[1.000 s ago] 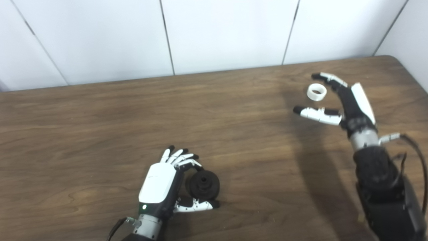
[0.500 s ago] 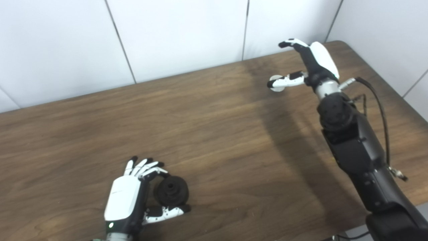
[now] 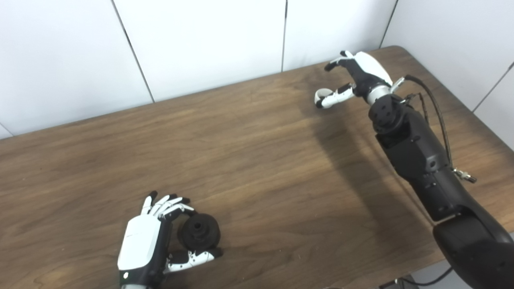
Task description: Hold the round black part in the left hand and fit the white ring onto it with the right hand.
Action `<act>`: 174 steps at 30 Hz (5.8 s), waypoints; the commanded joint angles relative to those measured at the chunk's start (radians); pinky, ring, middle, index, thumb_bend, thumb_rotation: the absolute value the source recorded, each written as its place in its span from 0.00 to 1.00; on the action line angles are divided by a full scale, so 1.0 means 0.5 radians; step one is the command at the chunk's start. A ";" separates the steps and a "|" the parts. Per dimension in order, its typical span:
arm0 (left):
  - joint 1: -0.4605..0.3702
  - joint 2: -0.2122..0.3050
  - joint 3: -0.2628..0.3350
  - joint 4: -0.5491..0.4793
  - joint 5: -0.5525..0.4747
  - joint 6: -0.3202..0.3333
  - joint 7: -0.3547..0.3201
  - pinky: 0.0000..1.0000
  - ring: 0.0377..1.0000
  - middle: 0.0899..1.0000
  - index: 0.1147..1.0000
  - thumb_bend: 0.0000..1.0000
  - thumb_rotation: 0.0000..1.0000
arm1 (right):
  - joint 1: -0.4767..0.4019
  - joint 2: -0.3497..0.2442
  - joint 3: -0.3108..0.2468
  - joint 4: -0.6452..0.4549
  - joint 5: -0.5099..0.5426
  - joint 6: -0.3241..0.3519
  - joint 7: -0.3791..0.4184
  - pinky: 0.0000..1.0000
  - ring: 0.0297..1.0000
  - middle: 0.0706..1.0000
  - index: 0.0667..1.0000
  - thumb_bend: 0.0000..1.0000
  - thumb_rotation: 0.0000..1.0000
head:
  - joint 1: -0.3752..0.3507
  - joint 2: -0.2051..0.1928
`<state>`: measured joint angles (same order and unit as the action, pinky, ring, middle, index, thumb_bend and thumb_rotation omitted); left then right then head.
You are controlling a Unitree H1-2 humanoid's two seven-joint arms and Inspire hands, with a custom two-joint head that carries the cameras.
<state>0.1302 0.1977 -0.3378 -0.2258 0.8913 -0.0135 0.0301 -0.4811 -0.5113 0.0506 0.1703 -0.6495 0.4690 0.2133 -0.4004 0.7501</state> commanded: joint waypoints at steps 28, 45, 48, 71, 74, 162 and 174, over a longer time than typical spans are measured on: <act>0.063 0.009 0.007 -0.068 0.019 -0.018 -0.013 1.00 0.86 0.75 0.42 0.52 0.05 | -0.297 0.011 -0.006 0.332 -0.296 0.002 0.177 1.00 1.00 0.95 0.68 0.83 0.25 | 0.033 0.015; 0.061 -0.008 0.003 -0.083 0.031 -0.008 -0.015 1.00 0.86 0.75 0.42 0.52 0.05 | -0.251 0.022 -0.026 0.284 -0.302 0.001 0.203 1.00 1.00 0.93 0.62 0.78 0.21 | 0.057 0.023; 0.060 -0.011 0.001 -0.089 0.037 0.000 -0.024 1.00 0.86 0.75 0.42 0.52 0.05 | -0.234 -0.003 0.003 0.267 -0.273 -0.002 0.181 1.00 1.00 0.89 0.49 0.57 0.16 | 0.061 0.026; 0.044 -0.043 -0.006 -0.078 0.060 0.002 -0.011 1.00 0.86 0.74 0.42 0.52 0.05 | -0.171 -0.116 0.101 0.135 -0.038 -0.061 0.109 1.00 1.00 0.86 0.45 0.52 0.14 | 0.126 0.028; 0.041 -0.056 -0.014 -0.075 0.073 0.002 -0.006 1.00 0.85 0.74 0.42 0.52 0.05 | -0.132 -0.127 0.107 -0.002 0.016 -0.107 0.122 1.00 1.00 0.86 0.45 0.52 0.13 | 0.180 0.031; -0.045 -0.297 -0.237 -0.086 0.401 0.283 -0.071 1.00 0.89 0.76 0.42 0.52 0.06 | 0.440 0.519 0.602 -1.584 -0.146 -0.030 1.089 1.00 1.00 0.85 0.45 0.52 0.13 | 0.846 0.231; -0.042 -0.299 -0.251 -0.116 0.403 0.307 -0.093 1.00 0.89 0.76 0.42 0.52 0.06 | 0.472 0.507 0.613 -1.526 -0.121 -0.047 1.038 1.00 1.00 0.85 0.45 0.52 0.13 | 0.853 0.238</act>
<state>0.1184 0.0543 -0.4599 -0.2542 1.0760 0.1411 -0.0150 -0.2318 -0.2562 0.3598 -0.5825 -0.7139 0.4652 0.7564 0.0245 0.8682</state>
